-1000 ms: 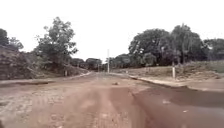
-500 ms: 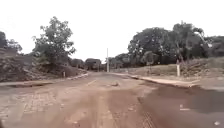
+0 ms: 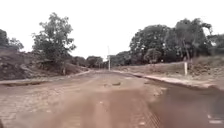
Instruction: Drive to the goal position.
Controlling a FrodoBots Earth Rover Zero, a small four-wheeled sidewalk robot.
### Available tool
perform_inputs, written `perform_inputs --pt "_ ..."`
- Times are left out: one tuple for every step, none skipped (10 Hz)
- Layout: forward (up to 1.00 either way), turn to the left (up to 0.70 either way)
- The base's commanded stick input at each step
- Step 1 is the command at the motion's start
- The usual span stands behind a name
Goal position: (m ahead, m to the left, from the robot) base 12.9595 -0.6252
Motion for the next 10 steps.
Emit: perform_inputs --pt "1.0 0.27" --pt "1.0 0.0" --pt "1.0 0.0" --pt "1.0 0.0" --pt "1.0 0.0" --pt "1.0 0.0" --pt "1.0 0.0" --pt "1.0 0.0" --pt "1.0 0.0" --pt "1.0 0.0"
